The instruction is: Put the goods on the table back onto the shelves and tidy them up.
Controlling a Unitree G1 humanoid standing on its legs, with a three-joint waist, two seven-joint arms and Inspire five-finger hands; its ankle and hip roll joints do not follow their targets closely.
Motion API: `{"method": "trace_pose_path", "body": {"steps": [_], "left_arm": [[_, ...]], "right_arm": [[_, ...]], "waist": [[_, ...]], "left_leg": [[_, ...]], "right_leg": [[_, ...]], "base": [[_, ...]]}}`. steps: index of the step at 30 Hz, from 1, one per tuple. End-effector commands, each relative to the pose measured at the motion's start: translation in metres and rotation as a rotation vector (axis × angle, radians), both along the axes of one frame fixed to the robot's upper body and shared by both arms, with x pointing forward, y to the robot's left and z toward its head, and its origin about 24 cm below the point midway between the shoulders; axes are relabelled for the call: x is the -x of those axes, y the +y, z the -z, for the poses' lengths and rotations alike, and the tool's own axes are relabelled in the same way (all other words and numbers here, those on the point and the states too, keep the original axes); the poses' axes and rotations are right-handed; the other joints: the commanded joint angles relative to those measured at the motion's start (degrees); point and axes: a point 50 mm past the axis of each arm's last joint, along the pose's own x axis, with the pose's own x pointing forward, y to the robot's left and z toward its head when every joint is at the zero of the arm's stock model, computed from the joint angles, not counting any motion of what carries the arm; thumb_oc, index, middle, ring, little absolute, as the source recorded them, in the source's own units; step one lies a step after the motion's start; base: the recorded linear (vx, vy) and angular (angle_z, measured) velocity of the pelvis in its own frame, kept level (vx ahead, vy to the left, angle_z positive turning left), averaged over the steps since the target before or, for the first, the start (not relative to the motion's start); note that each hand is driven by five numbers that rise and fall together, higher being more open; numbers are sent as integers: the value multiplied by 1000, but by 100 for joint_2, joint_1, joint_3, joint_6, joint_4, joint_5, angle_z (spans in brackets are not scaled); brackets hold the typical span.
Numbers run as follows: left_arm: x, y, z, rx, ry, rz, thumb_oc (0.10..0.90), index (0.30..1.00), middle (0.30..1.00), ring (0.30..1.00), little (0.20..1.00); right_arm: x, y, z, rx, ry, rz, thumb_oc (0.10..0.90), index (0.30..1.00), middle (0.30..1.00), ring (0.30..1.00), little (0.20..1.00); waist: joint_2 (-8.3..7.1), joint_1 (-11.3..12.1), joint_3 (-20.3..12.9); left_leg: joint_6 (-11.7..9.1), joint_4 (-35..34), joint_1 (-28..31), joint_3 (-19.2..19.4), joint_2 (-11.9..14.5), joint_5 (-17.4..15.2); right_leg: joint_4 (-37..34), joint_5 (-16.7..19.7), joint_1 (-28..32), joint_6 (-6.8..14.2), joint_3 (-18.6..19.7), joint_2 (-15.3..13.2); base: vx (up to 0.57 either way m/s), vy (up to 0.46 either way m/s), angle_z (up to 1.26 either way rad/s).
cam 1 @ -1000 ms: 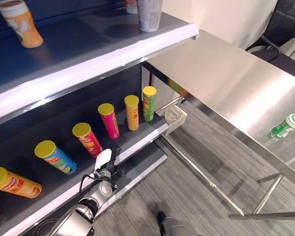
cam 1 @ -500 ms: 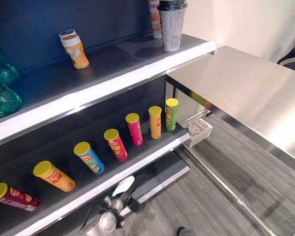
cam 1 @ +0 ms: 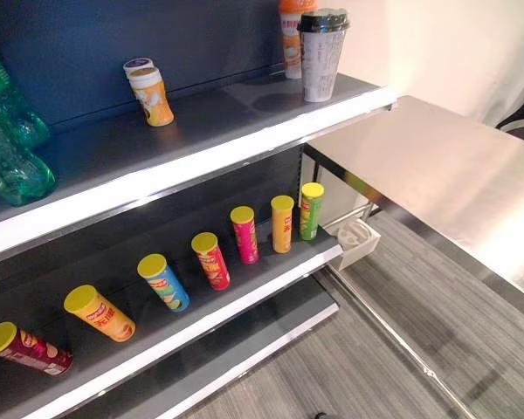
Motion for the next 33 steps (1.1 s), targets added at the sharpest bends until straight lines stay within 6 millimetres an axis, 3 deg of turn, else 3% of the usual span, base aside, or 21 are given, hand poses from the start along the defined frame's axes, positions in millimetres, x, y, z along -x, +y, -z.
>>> {"method": "trace_pose_path", "body": {"steps": [1, 4, 5, 6, 7, 8, 9, 10, 12, 13, 15, 18, 22, 26, 27, 28, 29, 30, 31, 33], "left_arm": [[-32, -6, -5, 30, -102, 63, 800, 900, 900, 900, 900], [-54, -8, -10, 33, -151, 145, 800, 900, 900, 900, 900], [-64, -8, -13, 32, -171, 193, 800, 900, 900, 900, 900], [-69, -7, -14, 26, -184, 210, 800, 900, 900, 900, 900], [-69, -7, -14, 26, -184, 211, 800, 900, 900, 900, 900], [-80, -7, -18, 25, -219, 214, 800, 900, 900, 900, 900], [-88, -7, -20, 21, -239, 218, 800, 900, 900, 900, 900], [-99, -5, -25, 16, -271, 211, 800, 900, 900, 900, 900], [-109, -1, -30, 20, -320, 152, 800, 900, 900, 900, 900], [-109, 1, -31, 32, -336, 102, 800, 900, 900, 900, 900], [-108, -2, -30, 51, -350, 78, 800, 900, 900, 900, 900], [-104, -6, -29, 70, -336, 124, 800, 900, 900, 900, 900], [-101, -2, -27, 56, -322, 69, 800, 900, 900, 900, 900], [-81, 0, -20, 58, -278, 6, 800, 900, 900, 900, 900], [-64, 8, -17, 40, -255, -135, 800, 900, 900, 900, 900], [-63, 9, -17, 40, -262, -163, 800, 900, 900, 900, 900], [-63, 8, -17, 45, -279, -208, 800, 900, 900, 900, 900], [-63, 7, -16, 48, -279, -208, 800, 900, 900, 900, 900], [-64, 6, -17, 58, -293, -235, 800, 900, 900, 900, 900], [-59, 0, -15, 86, -302, -279, 800, 900, 900, 900, 900]], "right_arm": [[19, 6, 2, -14, 50, 98, 800, 900, 900, 900, 900], [8, 0, 0, -5, -17, 131, 800, 900, 900, 900, 900], [-2, 2, -2, -10, -83, 125, 800, 900, 900, 900, 900], [-11, 3, -4, -17, -138, 133, 800, 900, 900, 900, 900], [-11, 4, -4, -17, -138, 134, 800, 900, 900, 900, 900], [-21, 5, -7, -28, -198, 154, 800, 900, 900, 900, 900], [-27, 7, -9, -34, -238, 160, 800, 900, 900, 900, 900], [-31, 8, -11, -31, -272, 169, 800, 900, 900, 900, 900], [-37, 8, -16, -29, -320, 156, 800, 900, 900, 900, 900], [-45, 11, -21, -37, -368, 120, 800, 900, 900, 900, 900], [-51, 13, -25, -47, -397, 87, 800, 900, 900, 900, 900], [-52, 10, -29, -40, -422, 71, 800, 900, 900, 900, 900], [-61, 7, -34, -36, -439, -21, 800, 900, 900, 900, 900], [-62, -13, -44, -4, -494, 17, 800, 900, 900, 900, 900], [-81, -30, -70, 50, -630, -29, 800, 900, 900, 900, 900], [-92, -36, -82, 75, -693, -60, 800, 900, 900, 900, 900], [-107, -46, -103, 118, -785, -108, 800, 900, 900, 900, 900], [-107, -47, -104, 121, -783, -108, 800, 900, 900, 900, 900], [-120, -48, -121, 138, -872, -148, 800, 900, 900, 900, 900], [-137, -52, -163, 190, -1031, -257, 800, 900, 900, 900, 900]], "waist": [[-409, -246, 75], [-566, -601, 341], [-600, -821, 418], [-643, -895, 486], [-642, -864, 466], [-675, -902, 544], [-684, -908, 584], [-662, -903, 640], [-705, -870, 690], [-767, -837, 638], [-815, -760, 558], [-939, -560, 395], [-971, -529, 276], [-895, -546, 162], [-854, -574, 133], [-845, -553, 165], [-814, -446, 257], [-792, -454, 246], [-818, -361, 284], [-792, -224, 319]], "left_leg": [[-401, 33, 233, -247, -223, -518], [-277, 67, 316, -1, -341, -631], [-299, -38, 364, 279, -390, -811], [-325, -51, 316, 462, -380, -828], [-324, -49, 299, 492, -378, -831], [-335, -53, 238, 652, -361, -829], [-339, -53, 181, 739, -340, -798], [-334, -45, 104, 861, -284, -723], [-244, 17, 57, 1218, -231, -629], [-189, 109, 38, 1573, -153, -558], [-176, 213, 37, 1879, -65, -492], [-299, 473, 1, 2079, 161, -443], [-546, 697, 16, 2057, 624, -169], [-745, 867, 163, 2057, 1044, 110], [-802, 1158, 241, 2076, 1315, 105], [-787, 1271, 182, 1943, 1292, 97], [-771, 1485, -16, 1468, 1170, 81], [-759, 1514, -54, 1449, 1184, 70], [-678, 1558, -221, 1001, 972, -62], [-314, 1459, -544, -147, 259, -604]], "right_leg": [[-2402, 1594, 1229, 572, 134, -257], [-2169, 1957, 956, 712, 552, -177], [-2346, 2479, 631, 805, 725, -89], [-2405, 2824, 396, 805, 688, -73], [-2424, 2857, 368, 805, 715, -61], [-2552, 2975, 189, 805, 427, -123], [-2581, 2958, 84, 805, 139, -193], [-2534, 2715, 16, 805, -288, -315], [-2193, 2204, 249, 691, -1041, -600], [-1807, 1954, 560, 592, -1374, -720], [-1523, 1780, 869, 554, -1429, -672], [-1882, 1506, 1247, 560, -1383, -480], [-2092, 1261, 1325, 387, -1262, -164], [-2037, 979, 1517, 193, -1213, 152], [-1972, 770, 1636, 55, -1147, 337], [-1957, 720, 1641, 34, -1066, 372], [-1899, 668, 1631, 16, -928, 429], [-1894, 670, 1612, 12, -943, 429], [-1882, 667, 1620, -29, -810, 471], [-1821, 630, 1672, -26, -462, 526]], "base": [[-22, 53, -22], [-129, 51, -35], [-237, 39, -84], [-183, 29, -123], [-244, -40, -151], [-243, -28, -144], [-377, -24, -128], [-360, 4, -101], [-406, 3, -137], [-396, -23, -131], [-269, -61, -132], [-79, -193, -143], [10, -257, -25], [60, -241, 5], [49, -314, 8], [-7, -235, 8], [-55, -22, -15], [-56, -38, -30], [-8, -26, -49], [29, -7, -56]]}}
